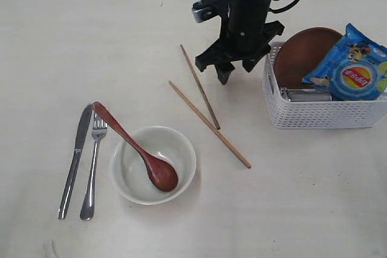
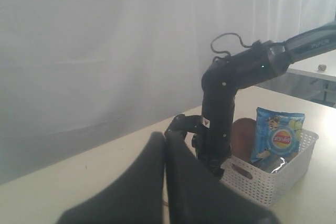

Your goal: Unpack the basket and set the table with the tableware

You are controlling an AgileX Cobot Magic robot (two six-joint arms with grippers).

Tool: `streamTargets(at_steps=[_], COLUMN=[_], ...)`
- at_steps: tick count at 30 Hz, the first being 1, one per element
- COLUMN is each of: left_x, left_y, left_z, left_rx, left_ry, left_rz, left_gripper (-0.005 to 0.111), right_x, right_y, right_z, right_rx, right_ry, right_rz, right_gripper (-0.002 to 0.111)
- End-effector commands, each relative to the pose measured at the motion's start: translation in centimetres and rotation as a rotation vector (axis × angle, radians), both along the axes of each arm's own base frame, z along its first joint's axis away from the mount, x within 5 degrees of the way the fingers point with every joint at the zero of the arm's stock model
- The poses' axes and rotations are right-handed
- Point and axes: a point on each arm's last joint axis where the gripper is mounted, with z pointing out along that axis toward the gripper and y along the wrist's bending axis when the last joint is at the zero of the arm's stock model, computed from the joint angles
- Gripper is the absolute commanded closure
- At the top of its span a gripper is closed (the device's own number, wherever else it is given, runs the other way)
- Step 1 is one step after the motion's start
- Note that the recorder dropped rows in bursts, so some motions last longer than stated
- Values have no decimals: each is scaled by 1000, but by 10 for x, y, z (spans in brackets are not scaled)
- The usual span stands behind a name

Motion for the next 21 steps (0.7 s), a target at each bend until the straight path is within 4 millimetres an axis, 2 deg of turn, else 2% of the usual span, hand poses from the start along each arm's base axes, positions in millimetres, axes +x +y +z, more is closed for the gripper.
streamTargets(at_steps=[1, 6, 10, 15, 21], left_x=[0, 0, 0, 0, 0], left_y=[0, 0, 0, 0, 0], left_z=[-1, -1, -1, -1, -1], left_rx=[-4, -4, -4, -4, -4], left_ry=[2, 2, 2, 2, 2], left_rz=[4, 4, 4, 4, 4], left_gripper=[107, 107, 107, 107, 107], right_x=[-9, -14, -1, 6, 11], right_y=[25, 50, 60, 65, 62], right_z=[10, -4, -18, -31, -49], right_rx=[64, 79, 52, 53, 46], right_ry=[-74, -73, -33, 8, 31], right_rz=[56, 48, 26, 0, -57], right_gripper=[51, 51, 51, 51, 65])
